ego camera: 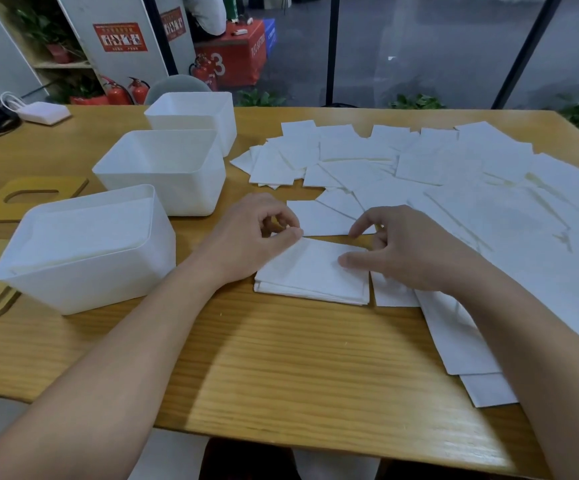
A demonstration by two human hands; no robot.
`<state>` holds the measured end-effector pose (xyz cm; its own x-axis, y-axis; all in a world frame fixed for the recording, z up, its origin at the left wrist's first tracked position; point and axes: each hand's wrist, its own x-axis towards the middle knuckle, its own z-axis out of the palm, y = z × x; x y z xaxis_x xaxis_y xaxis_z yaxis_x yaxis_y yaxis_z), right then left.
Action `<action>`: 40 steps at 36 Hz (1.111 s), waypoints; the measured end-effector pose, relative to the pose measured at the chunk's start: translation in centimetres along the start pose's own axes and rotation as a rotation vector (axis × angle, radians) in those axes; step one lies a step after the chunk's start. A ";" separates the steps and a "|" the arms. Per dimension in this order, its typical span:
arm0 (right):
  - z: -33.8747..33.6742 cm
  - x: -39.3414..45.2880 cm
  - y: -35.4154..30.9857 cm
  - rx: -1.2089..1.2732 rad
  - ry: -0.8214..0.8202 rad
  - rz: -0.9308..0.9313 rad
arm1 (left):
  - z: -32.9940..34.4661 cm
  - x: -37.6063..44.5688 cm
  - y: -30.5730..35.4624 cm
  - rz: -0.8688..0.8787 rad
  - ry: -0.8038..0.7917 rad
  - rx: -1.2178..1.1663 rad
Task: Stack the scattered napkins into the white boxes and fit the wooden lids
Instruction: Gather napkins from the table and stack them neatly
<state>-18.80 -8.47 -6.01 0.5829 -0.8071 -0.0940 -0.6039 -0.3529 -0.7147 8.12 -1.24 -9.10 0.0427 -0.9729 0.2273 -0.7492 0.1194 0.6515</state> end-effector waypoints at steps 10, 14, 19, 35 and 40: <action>1.4 0.6 0.8 -0.073 0.198 -0.089 | 0.0 0.2 -0.7 -0.073 -0.057 0.068; 1.7 0.6 0.8 -0.070 0.176 -0.096 | -0.1 0.3 -0.6 -0.053 -0.021 0.135; 1.8 0.8 0.9 -0.050 0.221 -0.103 | -0.2 0.2 0.3 -0.063 0.163 0.036; 1.2 0.6 -0.1 0.307 0.286 -0.063 | -1.1 0.3 0.8 -0.075 0.323 -0.722; 0.8 0.2 -0.5 0.483 0.246 -0.127 | -0.9 -0.1 1.8 -0.096 0.228 -0.751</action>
<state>-17.93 -8.09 -6.18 0.4559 -0.8794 0.1372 -0.1857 -0.2447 -0.9516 7.41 -0.72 -7.32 0.2801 -0.9306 0.2355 -0.0918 0.2183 0.9716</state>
